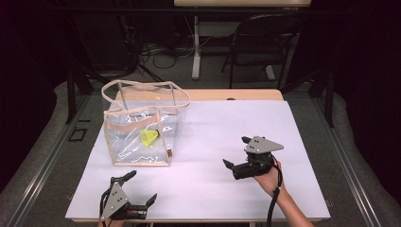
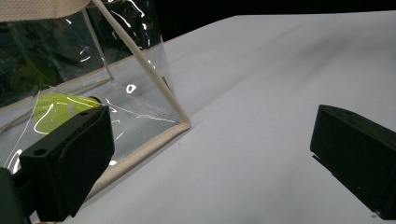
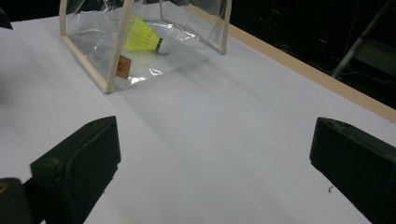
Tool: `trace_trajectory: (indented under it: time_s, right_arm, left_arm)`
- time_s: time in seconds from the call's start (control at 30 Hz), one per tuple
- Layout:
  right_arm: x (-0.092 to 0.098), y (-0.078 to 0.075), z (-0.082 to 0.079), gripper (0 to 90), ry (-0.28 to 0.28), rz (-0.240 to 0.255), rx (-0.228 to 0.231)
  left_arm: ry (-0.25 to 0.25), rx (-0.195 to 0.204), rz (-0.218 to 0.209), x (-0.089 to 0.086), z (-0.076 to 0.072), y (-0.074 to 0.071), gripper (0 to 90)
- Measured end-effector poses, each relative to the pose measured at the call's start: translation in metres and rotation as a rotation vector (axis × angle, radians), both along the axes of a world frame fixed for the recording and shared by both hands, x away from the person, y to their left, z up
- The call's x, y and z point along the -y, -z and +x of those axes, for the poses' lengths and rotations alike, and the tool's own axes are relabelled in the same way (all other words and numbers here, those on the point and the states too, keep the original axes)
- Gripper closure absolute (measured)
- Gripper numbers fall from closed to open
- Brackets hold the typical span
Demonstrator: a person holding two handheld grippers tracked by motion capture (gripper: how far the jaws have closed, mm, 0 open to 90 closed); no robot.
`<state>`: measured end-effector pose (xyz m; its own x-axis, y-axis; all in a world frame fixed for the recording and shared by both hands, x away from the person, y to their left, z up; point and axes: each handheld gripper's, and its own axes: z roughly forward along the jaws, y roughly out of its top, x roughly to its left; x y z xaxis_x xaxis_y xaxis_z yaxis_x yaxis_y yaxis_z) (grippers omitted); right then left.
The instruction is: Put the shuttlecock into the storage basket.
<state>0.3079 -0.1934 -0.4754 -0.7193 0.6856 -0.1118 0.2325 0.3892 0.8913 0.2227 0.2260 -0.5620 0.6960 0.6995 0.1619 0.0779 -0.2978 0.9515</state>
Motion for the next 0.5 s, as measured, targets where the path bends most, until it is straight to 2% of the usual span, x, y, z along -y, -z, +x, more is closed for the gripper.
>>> trace_trajectory:
  time_s: [0.5]
  right_arm:
    - [0.026, 0.032, -0.030, 0.7, 0.036, 0.016, 0.043]
  left_arm:
    - [0.002, 0.001, -0.001, 0.002, 0.000, 0.000, 0.0]
